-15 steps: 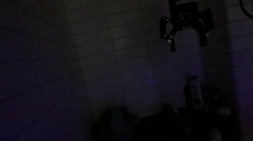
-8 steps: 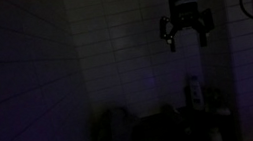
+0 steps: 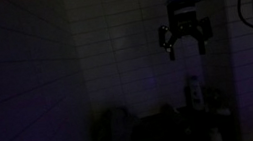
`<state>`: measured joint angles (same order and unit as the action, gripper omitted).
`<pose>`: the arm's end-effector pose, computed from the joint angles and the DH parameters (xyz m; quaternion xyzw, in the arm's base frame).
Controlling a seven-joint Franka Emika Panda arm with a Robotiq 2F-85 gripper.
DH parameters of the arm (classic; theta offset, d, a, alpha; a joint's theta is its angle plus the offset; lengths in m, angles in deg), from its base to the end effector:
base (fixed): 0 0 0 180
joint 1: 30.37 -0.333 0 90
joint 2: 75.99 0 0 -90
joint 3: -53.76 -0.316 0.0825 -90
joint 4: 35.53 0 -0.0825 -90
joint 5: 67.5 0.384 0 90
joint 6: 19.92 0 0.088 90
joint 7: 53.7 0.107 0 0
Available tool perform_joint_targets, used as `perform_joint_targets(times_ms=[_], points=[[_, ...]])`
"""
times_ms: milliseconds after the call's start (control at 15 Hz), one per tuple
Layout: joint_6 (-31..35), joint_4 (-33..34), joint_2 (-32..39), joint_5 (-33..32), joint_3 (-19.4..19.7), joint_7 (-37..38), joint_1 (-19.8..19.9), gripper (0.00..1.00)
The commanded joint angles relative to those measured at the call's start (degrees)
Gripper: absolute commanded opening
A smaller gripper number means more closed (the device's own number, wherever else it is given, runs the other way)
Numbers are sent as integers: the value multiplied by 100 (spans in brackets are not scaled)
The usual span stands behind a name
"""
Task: Move the black bottle to the left
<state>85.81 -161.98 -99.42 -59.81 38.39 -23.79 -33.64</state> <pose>0.4088 0.1624 0.5396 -0.9920 0.1247 -0.0116 0.0183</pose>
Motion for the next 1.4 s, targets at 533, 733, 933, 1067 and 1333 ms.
perform_joint_targets(times_ms=[533,733,933,1067,1333], points=[[1080,-858,454,-256,424,60,200,100],[1131,-860,599,-316,636,64,326,100],[1288,-813,843,-485,711,183,416,100],[1448,-782,1049,-553,747,227,440,100],[1874,-788,1433,-771,788,652,473,100]])
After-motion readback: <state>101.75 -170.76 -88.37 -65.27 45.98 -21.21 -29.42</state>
